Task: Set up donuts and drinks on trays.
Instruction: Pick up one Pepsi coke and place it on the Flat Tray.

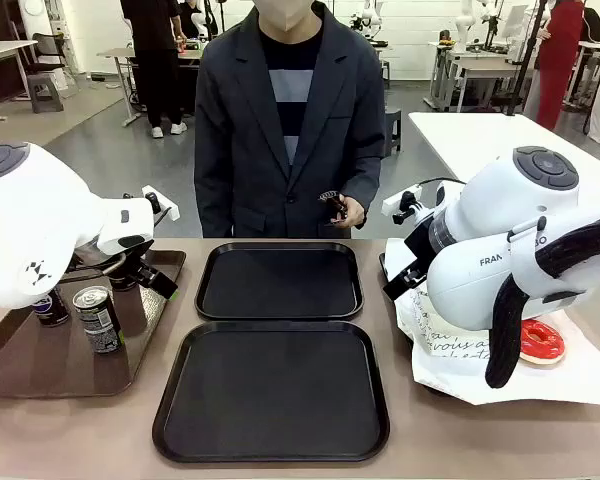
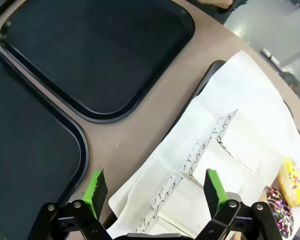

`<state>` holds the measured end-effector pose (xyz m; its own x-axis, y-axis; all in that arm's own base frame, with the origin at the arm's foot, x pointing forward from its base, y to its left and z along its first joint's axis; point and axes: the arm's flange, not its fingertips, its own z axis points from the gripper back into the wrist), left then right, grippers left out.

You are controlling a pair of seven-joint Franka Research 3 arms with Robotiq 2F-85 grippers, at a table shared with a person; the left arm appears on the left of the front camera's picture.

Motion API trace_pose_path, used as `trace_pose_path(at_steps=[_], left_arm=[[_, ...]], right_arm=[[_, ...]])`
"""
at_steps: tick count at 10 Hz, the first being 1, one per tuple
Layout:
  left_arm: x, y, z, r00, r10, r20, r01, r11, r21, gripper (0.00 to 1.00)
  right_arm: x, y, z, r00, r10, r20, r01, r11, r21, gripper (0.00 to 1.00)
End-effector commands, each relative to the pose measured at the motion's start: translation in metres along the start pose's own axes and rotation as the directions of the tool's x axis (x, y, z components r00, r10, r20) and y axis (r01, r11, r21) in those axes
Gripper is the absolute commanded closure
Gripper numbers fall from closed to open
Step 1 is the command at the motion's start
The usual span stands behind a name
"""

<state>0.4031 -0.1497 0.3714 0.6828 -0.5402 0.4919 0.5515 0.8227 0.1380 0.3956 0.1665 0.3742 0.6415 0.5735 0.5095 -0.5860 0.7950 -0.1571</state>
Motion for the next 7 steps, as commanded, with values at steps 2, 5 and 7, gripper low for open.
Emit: trace_pose_path(at_steps=[2, 5, 7], left_arm=[[0.0000, -0.0001, 0.0000, 1.000, 0.000, 0.000, 0.000, 1.000, 0.000, 0.00], [0.0000, -0.0001, 0.0000, 1.000, 0.000, 0.000, 0.000, 1.000, 0.000, 0.00], [0.0000, -0.0001, 0.0000, 1.000, 0.000, 0.000, 0.000, 1.000, 0.000, 0.00]], right_arm=[[0.0000, 0.0000, 0.0000, 1.000, 0.000, 0.000, 0.000, 1.000, 0.000, 0.00], [0.0000, 0.0000, 0.0000, 1.000, 0.000, 0.000, 0.000, 1.000, 0.000, 0.00], [0.0000, 0.0000, 0.0000, 1.000, 0.000, 0.000, 0.000, 1.000, 0.000, 0.00]])
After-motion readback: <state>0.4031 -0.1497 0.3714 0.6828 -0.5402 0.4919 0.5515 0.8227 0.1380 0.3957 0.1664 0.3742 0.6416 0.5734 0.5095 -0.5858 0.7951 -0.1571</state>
